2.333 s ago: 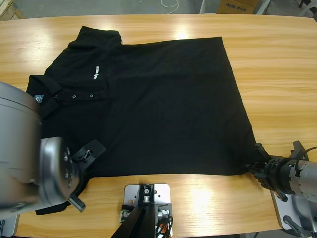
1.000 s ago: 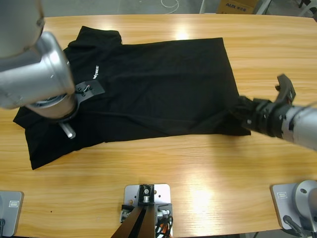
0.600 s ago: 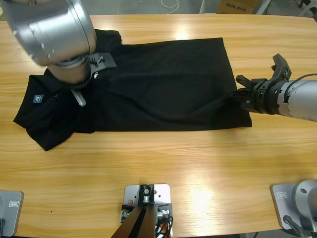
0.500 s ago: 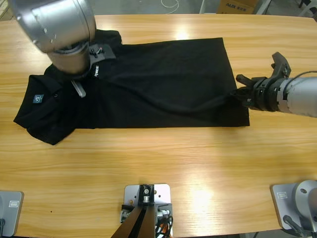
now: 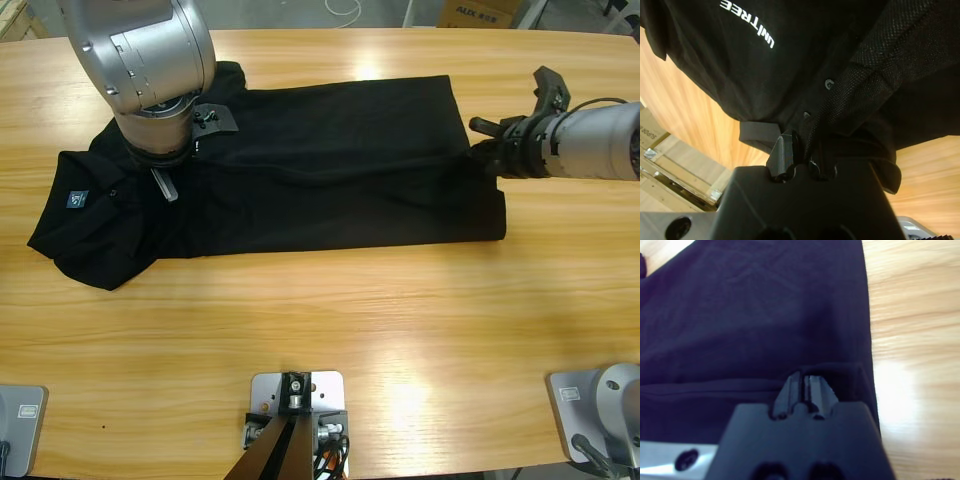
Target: Fold clothes
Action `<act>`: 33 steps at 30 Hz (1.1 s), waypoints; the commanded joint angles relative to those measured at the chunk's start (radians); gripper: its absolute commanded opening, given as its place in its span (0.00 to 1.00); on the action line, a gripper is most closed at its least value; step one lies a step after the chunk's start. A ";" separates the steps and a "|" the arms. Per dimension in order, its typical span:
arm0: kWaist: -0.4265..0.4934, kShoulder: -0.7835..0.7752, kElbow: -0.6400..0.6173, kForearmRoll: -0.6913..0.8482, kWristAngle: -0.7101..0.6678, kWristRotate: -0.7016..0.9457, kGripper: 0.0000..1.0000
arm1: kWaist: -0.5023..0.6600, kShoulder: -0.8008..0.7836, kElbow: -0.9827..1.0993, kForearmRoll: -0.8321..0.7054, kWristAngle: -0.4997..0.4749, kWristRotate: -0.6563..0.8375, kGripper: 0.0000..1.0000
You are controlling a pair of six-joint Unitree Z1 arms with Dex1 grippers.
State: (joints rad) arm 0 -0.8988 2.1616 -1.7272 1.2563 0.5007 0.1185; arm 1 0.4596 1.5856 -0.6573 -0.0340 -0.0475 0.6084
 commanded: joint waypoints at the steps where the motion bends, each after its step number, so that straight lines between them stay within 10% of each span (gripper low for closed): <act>1: -0.005 0.070 0.022 0.022 -0.019 0.002 0.00 | -0.024 0.130 -0.016 -0.106 0.080 -0.111 0.89; 9: -0.005 0.070 0.021 0.026 -0.021 0.001 0.00 | -0.029 0.014 -0.004 0.070 -0.115 -0.123 1.00; 14: -0.005 0.070 0.018 0.029 -0.021 0.001 0.00 | -0.007 -0.085 0.001 0.152 -0.025 -0.123 0.98; 16: -0.006 0.072 0.018 0.029 -0.021 0.001 0.00 | -0.007 -0.087 0.005 0.152 0.026 -0.128 0.62; 18: -0.008 0.073 0.018 0.029 -0.022 0.001 0.00 | -0.007 -0.072 0.008 0.153 0.063 -0.127 0.01; 33: -0.008 0.076 0.020 0.040 -0.034 0.001 0.00 | -0.007 0.227 -0.018 0.071 0.219 -0.160 0.00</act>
State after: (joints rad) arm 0 -0.9010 2.1690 -1.7270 1.2787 0.4774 0.1185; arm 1 0.4727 1.6961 -0.6775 0.0629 0.1461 0.4709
